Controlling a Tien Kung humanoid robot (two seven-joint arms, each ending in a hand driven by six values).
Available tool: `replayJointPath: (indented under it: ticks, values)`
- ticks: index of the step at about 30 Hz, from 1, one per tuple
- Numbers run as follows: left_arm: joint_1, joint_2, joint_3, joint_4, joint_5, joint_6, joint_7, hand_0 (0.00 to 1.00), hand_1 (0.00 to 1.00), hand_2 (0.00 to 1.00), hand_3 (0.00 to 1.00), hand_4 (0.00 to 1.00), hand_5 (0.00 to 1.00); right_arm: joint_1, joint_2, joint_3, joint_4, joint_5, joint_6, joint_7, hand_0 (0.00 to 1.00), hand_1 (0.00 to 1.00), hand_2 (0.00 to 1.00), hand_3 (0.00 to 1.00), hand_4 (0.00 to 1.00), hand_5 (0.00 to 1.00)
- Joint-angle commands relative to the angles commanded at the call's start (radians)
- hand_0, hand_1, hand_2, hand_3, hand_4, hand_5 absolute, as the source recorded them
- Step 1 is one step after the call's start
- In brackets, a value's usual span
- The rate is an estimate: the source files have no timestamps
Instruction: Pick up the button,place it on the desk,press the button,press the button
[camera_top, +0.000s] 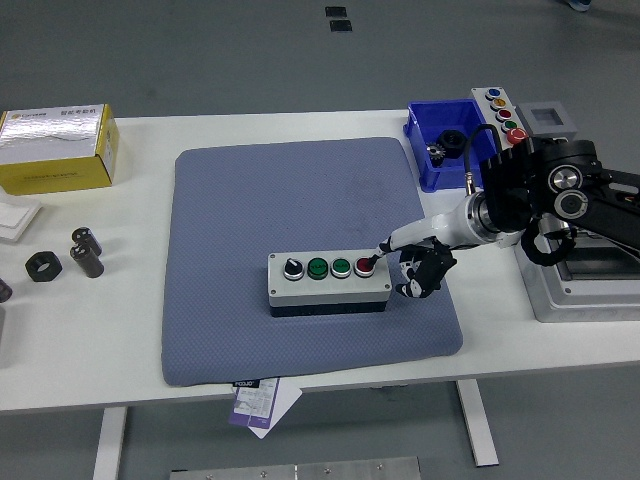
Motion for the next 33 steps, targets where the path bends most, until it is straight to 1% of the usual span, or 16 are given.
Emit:
replayJointPath:
  ticks: [8,12,14,18,20,22,25,27,29,30,33]
  values:
    - [0.001,0.0,0.0,0.0,0.0,0.0,0.0,0.688,0.63,0.551,0.591,0.667,0.203,0.003,0.02,-0.026,-0.027,0.009,-0.007,0.0,0.002,0.184,0.254,0.998,0.409,0.002]
    - [0.002,0.0,0.0,0.0,-0.002,0.0,0.0,0.688,0.63,0.551,0.591,0.666,0.203,0.0,0.016,-0.027,-0.019,0.009,-0.012,0.004,0.002,0.183,0.254,0.998,0.409,0.002]
    - [0.003,0.0,0.001,0.0,-0.002,0.0,0.0,0.688,0.63,0.551,0.591,0.666,0.203,-0.004,0.004,0.003,-0.004,0.013,-0.011,0.01,0.002,0.183,0.254,0.998,0.409,0.002]
    - [0.004,0.0,0.001,0.0,-0.003,0.0,-0.001,0.688,0.63,0.551,0.591,0.667,0.204,-0.026,-0.044,0.098,0.047,0.035,-0.004,0.027,0.002,0.183,0.253,0.998,0.41,0.002]
    - [0.005,0.0,0.005,0.0,-0.008,0.0,-0.003,0.688,0.63,0.551,0.591,0.667,0.204,-0.064,-0.067,0.158,0.083,0.0,-0.016,0.025,0.002,0.183,0.253,0.998,0.41,0.002]
    - [0.006,0.0,0.007,0.001,-0.011,0.0,-0.004,0.688,0.63,0.551,0.591,0.667,0.204,-0.107,-0.077,0.23,0.117,-0.043,-0.036,0.027,0.002,0.183,0.253,0.998,0.41,0.002]
    - [0.01,-0.004,0.012,0.001,-0.019,-0.001,-0.006,0.688,0.63,0.551,0.591,0.667,0.203,-0.199,-0.059,0.355,0.155,-0.122,-0.103,0.072,0.002,0.183,0.252,0.998,0.429,0.003]
    - [0.013,-0.006,0.017,0.001,-0.024,-0.001,-0.007,0.688,0.63,0.551,0.591,0.667,0.203,-0.256,-0.042,0.424,0.151,-0.163,-0.154,0.111,0.002,0.183,0.252,0.998,0.429,0.003]
    - [0.014,-0.007,0.02,0.001,-0.028,-0.001,-0.009,0.688,0.63,0.551,0.591,0.667,0.203,-0.321,-0.024,0.489,0.139,-0.209,-0.227,0.161,0.002,0.183,0.252,0.998,0.429,0.003]
    - [0.016,-0.007,0.023,0.002,-0.032,-0.002,-0.01,0.687,0.63,0.551,0.591,0.667,0.203,-0.358,-0.01,0.523,0.125,-0.239,-0.269,0.193,0.002,0.182,0.332,0.998,0.657,0.138]
    - [0.019,-0.008,0.03,0.002,-0.041,-0.002,-0.014,0.687,0.63,0.551,0.591,0.667,0.203,-0.461,0.038,0.606,0.07,-0.324,-0.381,0.287,0.002,0.182,0.332,0.998,0.657,0.138]
